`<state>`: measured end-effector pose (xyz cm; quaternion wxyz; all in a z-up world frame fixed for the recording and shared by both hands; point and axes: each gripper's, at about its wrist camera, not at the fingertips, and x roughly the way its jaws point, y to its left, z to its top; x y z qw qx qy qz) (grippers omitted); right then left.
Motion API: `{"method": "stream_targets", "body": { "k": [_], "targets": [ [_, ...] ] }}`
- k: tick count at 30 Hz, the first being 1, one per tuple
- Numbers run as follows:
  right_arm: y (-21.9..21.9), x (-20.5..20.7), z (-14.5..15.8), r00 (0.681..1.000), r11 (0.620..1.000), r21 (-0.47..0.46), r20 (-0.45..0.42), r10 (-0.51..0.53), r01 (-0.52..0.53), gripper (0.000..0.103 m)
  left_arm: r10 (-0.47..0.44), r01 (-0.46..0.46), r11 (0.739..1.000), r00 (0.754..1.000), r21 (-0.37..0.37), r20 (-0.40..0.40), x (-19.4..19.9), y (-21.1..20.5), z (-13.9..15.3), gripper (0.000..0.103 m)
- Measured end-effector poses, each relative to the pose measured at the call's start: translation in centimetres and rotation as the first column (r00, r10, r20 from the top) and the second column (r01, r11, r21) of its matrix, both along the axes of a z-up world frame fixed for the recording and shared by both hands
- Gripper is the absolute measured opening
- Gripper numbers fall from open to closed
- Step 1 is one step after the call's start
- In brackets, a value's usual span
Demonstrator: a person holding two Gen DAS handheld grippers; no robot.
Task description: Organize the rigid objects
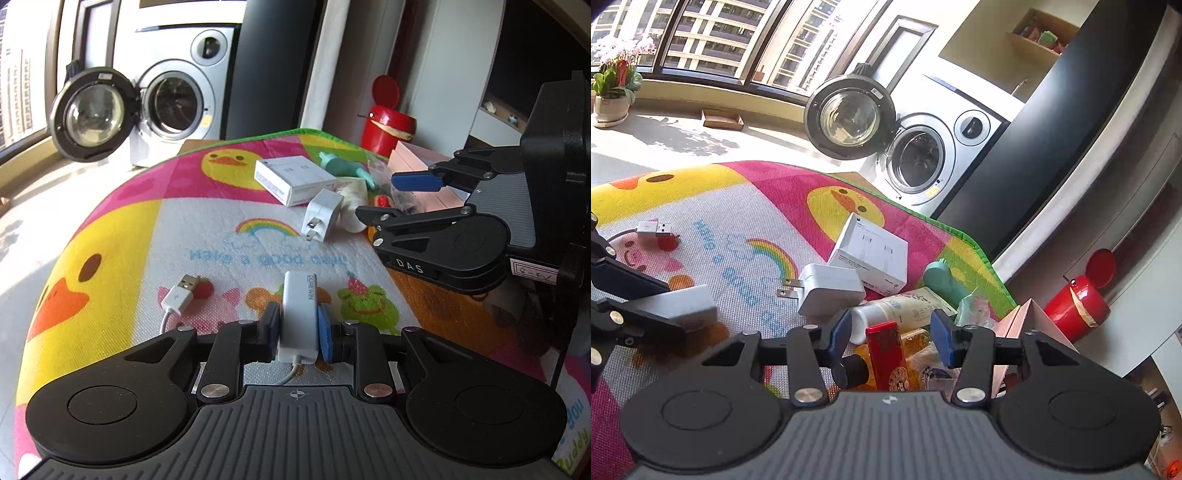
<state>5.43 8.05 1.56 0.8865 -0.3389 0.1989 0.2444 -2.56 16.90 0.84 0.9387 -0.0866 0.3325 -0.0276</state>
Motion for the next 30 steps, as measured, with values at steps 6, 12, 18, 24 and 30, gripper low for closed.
{"method": "stream_targets", "body": {
  "k": [6,12,18,24,30],
  "targets": [
    [-2.2,-1.6,1.5,0.998,0.996,0.084,-0.064,-0.025,0.03,0.015,-0.007,0.007,1.0,1.0,-0.013,0.004,-0.2,-0.2,-0.1,0.025],
    [-8.3,-5.9,3.0,0.988,0.975,0.204,-0.146,-0.056,0.086,0.011,-0.059,0.059,0.998,0.998,-0.022,0.002,-0.2,-2.0,-0.1,0.025],
    [-15.7,-7.5,2.0,0.952,0.941,0.222,-0.226,-0.205,0.255,0.016,-0.132,0.132,0.991,0.991,-0.019,-0.002,0.1,-4.9,-0.2,0.025],
    [-19.9,-8.5,0.7,0.93,0.907,0.261,-0.251,-0.268,0.331,0.066,-0.148,0.148,0.989,0.989,-0.001,-0.015,0.5,-7.1,-0.2,0.027],
    [-17.9,-7.1,-0.1,0.912,0.897,0.316,-0.365,-0.185,0.308,0.078,-0.145,0.145,0.989,0.989,0.023,-0.016,0.5,-7.7,-0.4,0.032]
  ]
}}
